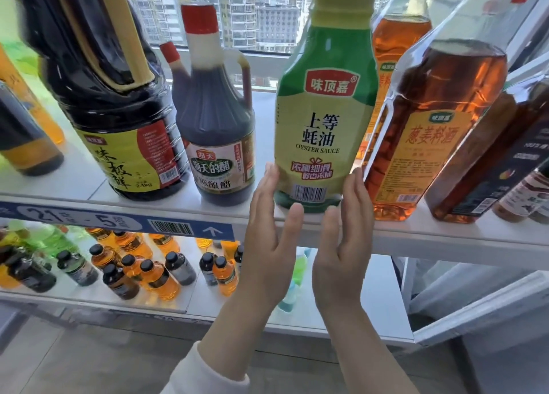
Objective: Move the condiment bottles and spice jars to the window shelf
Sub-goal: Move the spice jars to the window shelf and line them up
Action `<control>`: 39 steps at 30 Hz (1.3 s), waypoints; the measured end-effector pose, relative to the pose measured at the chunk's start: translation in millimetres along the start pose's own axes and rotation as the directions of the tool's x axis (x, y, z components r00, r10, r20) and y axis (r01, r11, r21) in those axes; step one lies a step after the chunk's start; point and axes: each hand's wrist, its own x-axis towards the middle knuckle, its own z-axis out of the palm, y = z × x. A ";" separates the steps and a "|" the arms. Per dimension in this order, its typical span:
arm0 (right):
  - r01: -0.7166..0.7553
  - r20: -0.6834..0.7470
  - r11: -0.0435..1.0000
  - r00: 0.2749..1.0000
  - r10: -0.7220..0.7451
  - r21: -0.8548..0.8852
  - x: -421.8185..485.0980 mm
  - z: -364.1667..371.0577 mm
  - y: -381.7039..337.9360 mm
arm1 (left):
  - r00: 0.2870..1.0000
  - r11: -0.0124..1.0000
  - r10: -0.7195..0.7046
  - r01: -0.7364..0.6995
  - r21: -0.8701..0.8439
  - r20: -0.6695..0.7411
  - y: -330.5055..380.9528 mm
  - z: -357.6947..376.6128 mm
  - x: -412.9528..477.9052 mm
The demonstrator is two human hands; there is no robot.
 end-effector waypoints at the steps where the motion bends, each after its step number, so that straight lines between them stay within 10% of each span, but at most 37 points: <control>1: 0.094 -0.041 0.995 0.995 -0.095 -0.028 -6.2 1.1 -1.8 | 0.996 0.998 0.068 -0.068 0.009 -0.058 1.4 -5.8 -2.6; 4: 0.202 -0.044 0.979 0.978 -0.202 -0.002 -20.3 15.5 -6.8 | 0.916 0.955 0.296 -0.292 0.057 -0.271 -2.9 -33.4 -9.4; 7: 0.047 0.118 0.998 0.992 -0.052 0.045 -24.2 43.3 -16.3 | 0.927 0.987 0.157 -0.156 0.029 -0.340 -12.8 -62.2 -2.4; 14: -0.136 0.142 0.989 0.982 0.128 0.050 -21.0 93.8 -27.1 | 0.997 1.000 -0.024 0.025 0.014 -0.075 -26.0 -91.4 27.4; 32: -0.011 0.027 0.999 1.000 0.012 -0.031 -30.3 100.2 -22.6 | 1.000 0.998 -0.024 0.025 0.060 -0.008 -23.2 -97.2 24.0; 39: 0.112 -0.009 0.994 0.994 -0.112 -0.002 -54.6 132.3 -47.9 | 0.914 0.985 0.106 -0.149 -0.082 -0.392 -32.0 -172.9 12.4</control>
